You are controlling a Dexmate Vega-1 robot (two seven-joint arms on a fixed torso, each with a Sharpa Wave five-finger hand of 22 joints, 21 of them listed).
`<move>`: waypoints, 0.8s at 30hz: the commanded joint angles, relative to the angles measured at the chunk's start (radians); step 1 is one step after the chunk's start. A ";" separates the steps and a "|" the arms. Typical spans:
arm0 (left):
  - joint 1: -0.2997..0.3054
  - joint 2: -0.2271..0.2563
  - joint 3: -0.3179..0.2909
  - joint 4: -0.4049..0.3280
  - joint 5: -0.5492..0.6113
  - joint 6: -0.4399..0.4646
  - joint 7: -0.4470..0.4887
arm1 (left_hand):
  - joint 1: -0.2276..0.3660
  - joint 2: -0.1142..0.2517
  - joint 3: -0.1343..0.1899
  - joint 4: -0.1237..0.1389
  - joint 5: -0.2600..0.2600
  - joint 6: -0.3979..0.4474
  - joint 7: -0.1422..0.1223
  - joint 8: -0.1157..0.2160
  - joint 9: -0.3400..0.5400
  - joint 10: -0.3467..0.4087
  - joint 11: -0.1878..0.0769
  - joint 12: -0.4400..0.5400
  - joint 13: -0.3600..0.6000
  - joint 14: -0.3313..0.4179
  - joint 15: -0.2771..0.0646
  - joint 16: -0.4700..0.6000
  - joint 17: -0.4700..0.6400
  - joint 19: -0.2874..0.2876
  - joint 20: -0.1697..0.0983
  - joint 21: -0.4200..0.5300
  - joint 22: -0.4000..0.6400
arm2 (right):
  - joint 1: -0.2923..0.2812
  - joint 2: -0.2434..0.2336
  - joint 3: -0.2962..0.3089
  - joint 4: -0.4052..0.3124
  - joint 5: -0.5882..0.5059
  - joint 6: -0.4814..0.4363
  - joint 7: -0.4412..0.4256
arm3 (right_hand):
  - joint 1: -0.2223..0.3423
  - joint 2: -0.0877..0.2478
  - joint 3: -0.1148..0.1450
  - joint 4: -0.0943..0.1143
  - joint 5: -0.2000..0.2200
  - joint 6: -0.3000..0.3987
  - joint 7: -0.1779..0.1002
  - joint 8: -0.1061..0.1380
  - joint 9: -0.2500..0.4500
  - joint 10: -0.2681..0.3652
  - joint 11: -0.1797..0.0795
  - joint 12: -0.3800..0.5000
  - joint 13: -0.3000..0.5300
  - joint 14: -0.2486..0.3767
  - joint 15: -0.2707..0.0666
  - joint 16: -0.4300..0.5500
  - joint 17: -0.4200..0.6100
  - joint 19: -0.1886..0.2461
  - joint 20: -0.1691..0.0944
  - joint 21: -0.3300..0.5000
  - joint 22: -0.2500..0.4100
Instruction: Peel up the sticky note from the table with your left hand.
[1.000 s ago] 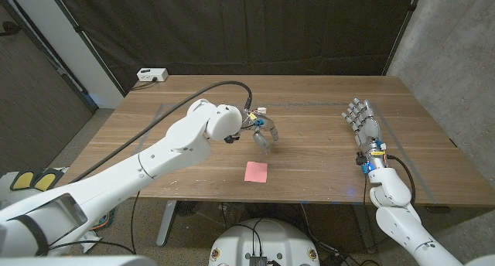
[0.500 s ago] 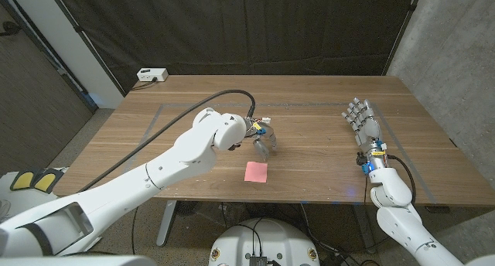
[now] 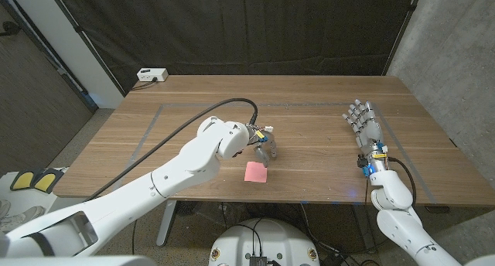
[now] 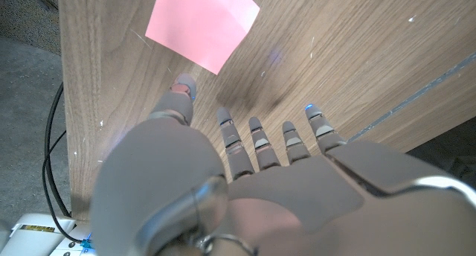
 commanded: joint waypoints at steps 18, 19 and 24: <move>-0.019 -0.036 0.026 0.063 0.012 -0.022 -0.064 | 0.029 0.010 -0.028 0.004 0.003 0.088 0.002 0.027 0.007 0.018 -0.006 0.011 0.011 0.009 -0.005 0.006 0.004 0.001 -0.002 -0.009 0.003 | 0.003 0.031 -0.004 0.043 0.008 0.061 -0.001 | -0.012 0.000 0.004 0.003 -0.003 0.010 -0.002 -0.001 0.002 0.011 0.007 -0.001 0.004 0.017 0.003 0.003 0.005 0.009 0.001 -0.011 0.003; -0.019 -0.036 0.026 0.064 0.013 -0.022 -0.065 | 0.030 0.011 -0.029 0.004 0.003 0.092 0.003 0.028 0.007 0.019 -0.008 0.012 0.011 0.009 -0.006 0.006 0.004 0.002 -0.003 -0.009 0.003 | 0.003 0.031 -0.004 0.043 0.008 0.061 -0.001 | -0.012 0.000 0.004 0.003 -0.002 0.010 -0.002 -0.001 0.002 0.011 0.006 -0.001 0.004 0.018 0.003 0.003 0.005 0.009 0.001 -0.012 0.003; -0.024 -0.041 0.033 0.072 0.017 -0.019 -0.083 | 0.034 0.013 -0.034 0.005 0.003 0.111 0.015 0.034 0.007 0.025 -0.009 0.014 0.012 0.011 -0.008 0.006 0.004 0.005 -0.006 -0.010 0.003 | 0.001 0.036 -0.009 0.047 0.001 0.071 -0.011 | -0.013 -0.001 0.005 0.003 -0.002 0.011 -0.002 -0.001 0.002 0.015 0.007 -0.001 0.004 0.021 0.003 0.004 0.005 0.012 0.001 -0.012 0.003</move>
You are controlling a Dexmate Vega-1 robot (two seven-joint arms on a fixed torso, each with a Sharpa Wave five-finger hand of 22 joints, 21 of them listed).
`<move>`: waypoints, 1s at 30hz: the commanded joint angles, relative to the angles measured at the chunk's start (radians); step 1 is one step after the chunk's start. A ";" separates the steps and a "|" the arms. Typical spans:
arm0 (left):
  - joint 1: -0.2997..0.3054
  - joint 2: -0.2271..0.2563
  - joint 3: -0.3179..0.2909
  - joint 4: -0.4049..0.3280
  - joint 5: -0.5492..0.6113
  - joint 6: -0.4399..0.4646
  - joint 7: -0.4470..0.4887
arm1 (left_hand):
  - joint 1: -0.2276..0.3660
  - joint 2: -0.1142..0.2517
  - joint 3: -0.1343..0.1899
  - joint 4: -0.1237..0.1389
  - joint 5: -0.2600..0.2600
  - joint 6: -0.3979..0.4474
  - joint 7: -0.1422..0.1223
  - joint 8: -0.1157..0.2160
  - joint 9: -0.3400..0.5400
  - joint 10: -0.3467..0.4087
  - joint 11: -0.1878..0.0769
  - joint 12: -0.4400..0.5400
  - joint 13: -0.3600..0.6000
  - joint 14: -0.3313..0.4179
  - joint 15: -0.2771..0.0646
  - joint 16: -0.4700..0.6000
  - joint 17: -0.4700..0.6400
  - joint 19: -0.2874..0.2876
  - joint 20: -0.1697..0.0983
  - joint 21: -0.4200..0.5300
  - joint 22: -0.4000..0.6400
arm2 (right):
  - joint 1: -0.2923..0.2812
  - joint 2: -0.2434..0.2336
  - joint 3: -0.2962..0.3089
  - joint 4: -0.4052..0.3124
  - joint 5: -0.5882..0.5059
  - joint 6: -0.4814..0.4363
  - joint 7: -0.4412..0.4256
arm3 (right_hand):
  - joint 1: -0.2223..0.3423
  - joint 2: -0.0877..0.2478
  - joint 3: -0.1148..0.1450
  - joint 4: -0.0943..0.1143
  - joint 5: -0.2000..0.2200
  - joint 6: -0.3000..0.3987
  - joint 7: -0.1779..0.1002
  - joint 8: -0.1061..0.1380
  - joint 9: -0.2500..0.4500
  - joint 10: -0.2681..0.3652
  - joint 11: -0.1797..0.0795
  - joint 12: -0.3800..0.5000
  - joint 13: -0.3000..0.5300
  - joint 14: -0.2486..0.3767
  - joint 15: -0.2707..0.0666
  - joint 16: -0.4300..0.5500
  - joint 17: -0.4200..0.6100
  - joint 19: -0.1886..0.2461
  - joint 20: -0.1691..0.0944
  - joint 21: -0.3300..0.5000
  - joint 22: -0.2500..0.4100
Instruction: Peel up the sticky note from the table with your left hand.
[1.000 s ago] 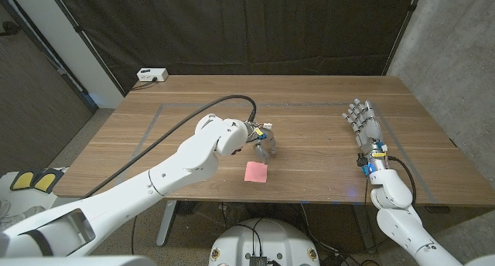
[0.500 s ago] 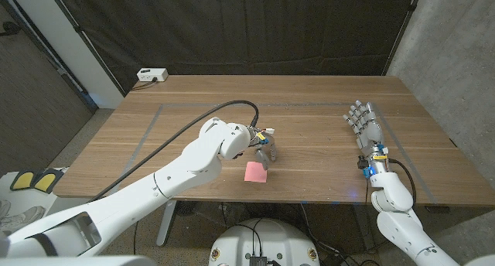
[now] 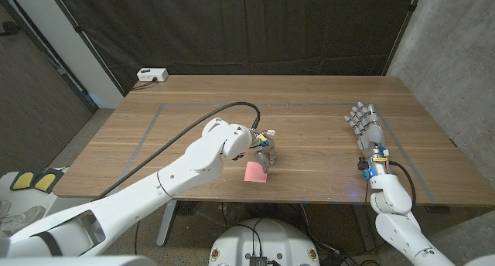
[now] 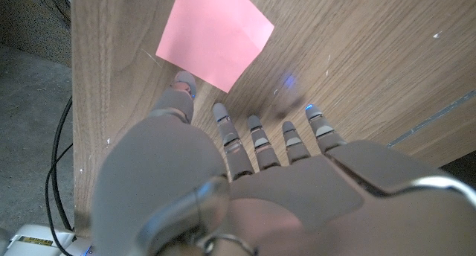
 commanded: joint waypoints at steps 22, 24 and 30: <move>0.004 -0.051 0.053 -0.036 0.273 0.009 -0.233 | 0.067 0.017 -0.039 -0.002 -0.003 0.204 0.049 0.088 0.021 0.045 -0.011 0.017 0.015 0.027 -0.011 0.010 0.004 0.021 -0.020 -0.011 0.005 | -0.020 0.022 -0.005 0.013 0.015 0.070 -0.023 | -0.009 -0.002 0.006 0.004 -0.002 0.016 -0.004 0.000 0.002 0.016 0.002 -0.001 0.004 0.020 0.001 0.005 0.006 0.017 -0.002 -0.007 0.004; 0.006 -0.061 0.053 -0.029 0.297 0.004 -0.257 | 0.072 0.018 -0.048 0.000 -0.005 0.245 0.072 0.114 0.031 0.059 -0.013 0.023 0.018 0.029 -0.013 0.009 0.005 0.024 -0.023 -0.013 0.005 | -0.018 0.023 -0.005 0.014 0.015 0.070 -0.027 | -0.010 -0.002 0.006 0.004 -0.001 0.016 -0.004 0.000 0.002 0.017 0.001 0.000 0.004 0.021 0.001 0.005 0.006 0.018 -0.002 -0.007 0.004; 0.038 -0.058 0.015 -0.048 0.304 -0.004 -0.228 | 0.084 0.025 -0.069 0.004 -0.010 0.339 0.079 0.186 0.066 0.104 -0.023 0.042 0.026 0.055 -0.026 0.015 0.006 0.041 -0.029 -0.013 0.006 | -0.007 0.029 -0.011 0.022 0.017 0.065 -0.026 | -0.011 -0.002 0.007 0.005 -0.001 0.018 -0.005 0.000 0.002 0.018 0.002 -0.001 0.004 0.025 0.000 0.006 0.006 0.019 -0.003 -0.009 0.004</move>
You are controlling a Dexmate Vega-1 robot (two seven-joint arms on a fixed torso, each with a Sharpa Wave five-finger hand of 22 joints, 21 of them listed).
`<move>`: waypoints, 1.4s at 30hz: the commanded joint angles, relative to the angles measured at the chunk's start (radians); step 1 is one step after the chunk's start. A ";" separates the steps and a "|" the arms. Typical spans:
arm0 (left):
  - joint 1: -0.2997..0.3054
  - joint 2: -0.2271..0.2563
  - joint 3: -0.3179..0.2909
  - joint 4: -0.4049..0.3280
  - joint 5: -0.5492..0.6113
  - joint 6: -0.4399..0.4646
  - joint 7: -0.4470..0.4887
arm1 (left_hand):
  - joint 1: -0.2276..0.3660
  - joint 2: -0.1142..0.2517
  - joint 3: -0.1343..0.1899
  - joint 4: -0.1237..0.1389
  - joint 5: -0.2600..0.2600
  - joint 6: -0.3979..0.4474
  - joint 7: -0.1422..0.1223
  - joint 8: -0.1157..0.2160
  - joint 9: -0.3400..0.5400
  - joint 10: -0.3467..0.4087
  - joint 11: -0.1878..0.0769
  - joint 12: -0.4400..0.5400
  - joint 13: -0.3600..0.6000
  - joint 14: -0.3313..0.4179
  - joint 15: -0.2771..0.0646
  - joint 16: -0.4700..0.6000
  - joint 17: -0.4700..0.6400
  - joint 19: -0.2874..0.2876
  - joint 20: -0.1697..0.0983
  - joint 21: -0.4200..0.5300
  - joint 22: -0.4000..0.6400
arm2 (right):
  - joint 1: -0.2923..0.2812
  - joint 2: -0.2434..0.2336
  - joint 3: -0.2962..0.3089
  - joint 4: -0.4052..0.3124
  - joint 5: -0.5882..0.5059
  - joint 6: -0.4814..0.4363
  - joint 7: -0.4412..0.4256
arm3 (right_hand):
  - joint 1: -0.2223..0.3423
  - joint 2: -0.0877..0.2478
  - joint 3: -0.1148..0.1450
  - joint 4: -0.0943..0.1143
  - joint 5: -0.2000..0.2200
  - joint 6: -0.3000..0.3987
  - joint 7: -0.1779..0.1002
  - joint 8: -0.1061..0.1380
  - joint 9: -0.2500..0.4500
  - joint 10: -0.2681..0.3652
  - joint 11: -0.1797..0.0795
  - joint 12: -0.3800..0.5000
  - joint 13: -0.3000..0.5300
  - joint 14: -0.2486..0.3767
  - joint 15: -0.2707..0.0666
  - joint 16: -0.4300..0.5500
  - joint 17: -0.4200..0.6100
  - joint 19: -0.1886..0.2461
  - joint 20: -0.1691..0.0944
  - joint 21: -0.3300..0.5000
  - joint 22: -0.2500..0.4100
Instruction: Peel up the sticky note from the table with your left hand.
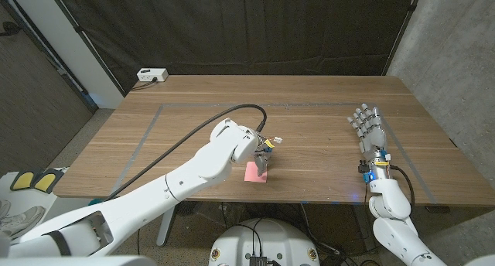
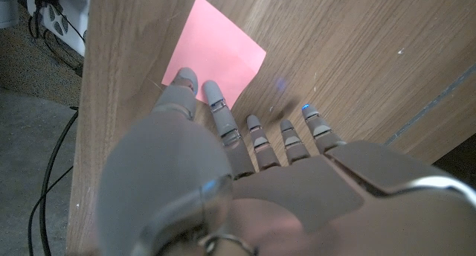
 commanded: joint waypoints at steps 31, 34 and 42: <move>0.190 -0.146 -0.093 -0.020 0.488 -0.049 -0.075 | -0.080 -0.001 -0.173 0.055 0.018 -0.439 0.123 -0.007 0.092 -0.204 0.135 -0.037 0.052 -0.111 0.092 -0.010 0.019 -0.012 0.020 -0.037 0.018 | 0.042 0.004 -0.016 0.024 -0.012 -0.008 -0.012 | -0.014 -0.004 0.006 0.001 -0.001 0.012 -0.005 -0.001 0.002 0.011 0.005 -0.003 0.004 0.011 0.003 0.005 0.006 0.006 0.004 -0.009 0.005; 0.186 -0.151 -0.106 -0.007 0.459 -0.054 -0.081 | -0.080 0.000 -0.174 0.054 0.019 -0.428 0.118 -0.004 0.090 -0.205 0.135 -0.036 0.052 -0.112 0.088 -0.010 0.018 -0.011 0.018 -0.037 0.018 | 0.041 0.005 -0.015 0.021 -0.017 -0.006 -0.018 | -0.015 -0.005 0.006 0.001 -0.001 0.012 -0.005 -0.001 0.002 0.011 0.006 -0.003 0.004 0.012 0.003 0.005 0.006 0.007 0.004 -0.010 0.005; 0.173 -0.154 -0.113 0.015 0.410 -0.059 -0.078 | -0.081 0.006 -0.178 0.054 0.023 -0.387 0.117 0.007 0.082 -0.194 0.130 -0.027 0.053 -0.107 0.077 -0.009 0.016 -0.003 0.010 -0.033 0.019 | 0.034 0.000 -0.014 0.009 -0.032 -0.001 -0.040 | -0.016 -0.007 0.006 0.000 0.000 0.012 -0.008 -0.002 0.002 0.012 0.007 -0.003 0.004 0.014 0.003 0.004 0.006 0.008 0.006 -0.012 0.005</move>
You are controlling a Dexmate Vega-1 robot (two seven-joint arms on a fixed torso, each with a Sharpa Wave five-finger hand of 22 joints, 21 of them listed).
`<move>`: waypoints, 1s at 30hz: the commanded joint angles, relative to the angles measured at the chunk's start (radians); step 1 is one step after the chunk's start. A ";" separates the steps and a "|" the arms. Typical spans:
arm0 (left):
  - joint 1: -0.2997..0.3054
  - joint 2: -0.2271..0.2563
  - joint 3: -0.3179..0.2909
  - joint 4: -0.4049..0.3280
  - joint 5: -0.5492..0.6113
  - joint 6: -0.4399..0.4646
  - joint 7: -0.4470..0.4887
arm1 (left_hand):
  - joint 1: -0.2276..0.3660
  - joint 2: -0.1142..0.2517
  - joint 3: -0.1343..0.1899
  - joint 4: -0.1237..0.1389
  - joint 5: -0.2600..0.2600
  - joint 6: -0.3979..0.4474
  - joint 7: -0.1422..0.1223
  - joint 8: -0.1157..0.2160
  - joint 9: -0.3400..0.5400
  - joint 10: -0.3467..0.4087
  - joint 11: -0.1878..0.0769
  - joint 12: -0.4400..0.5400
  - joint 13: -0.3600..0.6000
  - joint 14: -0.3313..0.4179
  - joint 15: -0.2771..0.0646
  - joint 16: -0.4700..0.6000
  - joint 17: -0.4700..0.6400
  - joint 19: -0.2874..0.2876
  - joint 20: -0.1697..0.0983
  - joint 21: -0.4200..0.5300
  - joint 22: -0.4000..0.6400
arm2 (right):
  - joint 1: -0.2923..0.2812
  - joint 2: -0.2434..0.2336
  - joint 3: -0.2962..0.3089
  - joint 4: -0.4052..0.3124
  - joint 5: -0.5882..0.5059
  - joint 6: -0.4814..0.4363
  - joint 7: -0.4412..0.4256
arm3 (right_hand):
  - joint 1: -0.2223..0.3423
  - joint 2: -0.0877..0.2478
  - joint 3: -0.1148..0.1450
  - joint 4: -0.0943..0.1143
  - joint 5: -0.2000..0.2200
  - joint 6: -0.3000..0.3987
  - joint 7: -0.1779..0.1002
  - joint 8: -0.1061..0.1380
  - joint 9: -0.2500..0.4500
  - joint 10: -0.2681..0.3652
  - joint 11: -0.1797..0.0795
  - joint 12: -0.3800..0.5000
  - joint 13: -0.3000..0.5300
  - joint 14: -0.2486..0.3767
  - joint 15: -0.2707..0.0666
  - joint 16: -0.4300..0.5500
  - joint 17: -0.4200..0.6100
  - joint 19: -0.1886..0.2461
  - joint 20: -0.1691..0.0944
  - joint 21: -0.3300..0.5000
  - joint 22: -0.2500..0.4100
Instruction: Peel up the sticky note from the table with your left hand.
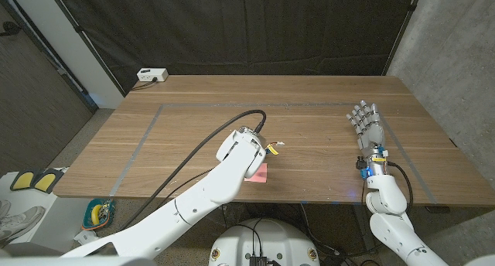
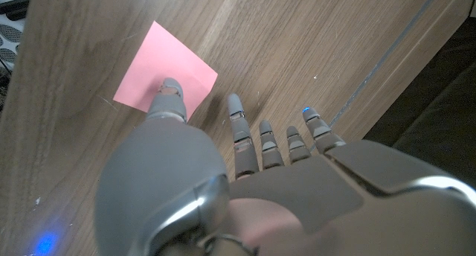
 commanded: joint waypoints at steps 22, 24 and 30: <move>-0.056 0.004 -0.003 0.038 -0.212 -0.010 -0.005 | 0.015 0.026 -0.013 -0.011 0.017 0.236 -0.011 0.074 -0.031 0.075 -0.046 0.044 -0.003 0.038 -0.033 0.011 -0.005 0.047 -0.025 0.022 0.003 | 0.013 0.000 -0.004 0.026 0.003 0.038 -0.008 | -0.010 -0.008 0.005 -0.002 0.000 0.010 -0.006 -0.001 0.002 0.009 -0.001 -0.004 0.005 0.013 0.001 0.004 0.002 0.012 0.005 -0.011 0.005; -0.057 0.006 0.009 0.037 -0.183 -0.003 -0.006 | 0.014 0.028 -0.015 -0.011 0.017 0.196 0.000 0.053 -0.037 0.072 -0.043 0.043 -0.006 0.038 -0.032 0.009 -0.006 0.048 -0.026 0.022 0.003 | 0.011 0.003 -0.003 0.029 0.002 0.044 -0.010 | -0.010 -0.008 0.005 -0.002 0.000 0.010 -0.007 -0.001 0.002 0.009 -0.002 -0.004 0.005 0.013 0.001 0.004 0.002 0.012 0.005 -0.012 0.005; -0.049 0.010 0.027 0.032 -0.099 0.007 0.009 | 0.012 0.033 -0.027 -0.014 0.020 0.010 -0.033 -0.050 -0.068 0.009 -0.023 0.023 -0.014 0.007 -0.024 -0.001 -0.007 0.032 -0.023 0.015 0.002 | 0.010 0.010 -0.003 0.037 0.018 0.048 0.000 | -0.011 -0.008 0.006 -0.001 0.001 0.016 -0.004 0.001 0.002 0.014 -0.003 -0.003 0.005 0.016 0.002 0.004 0.002 0.013 0.006 -0.013 0.005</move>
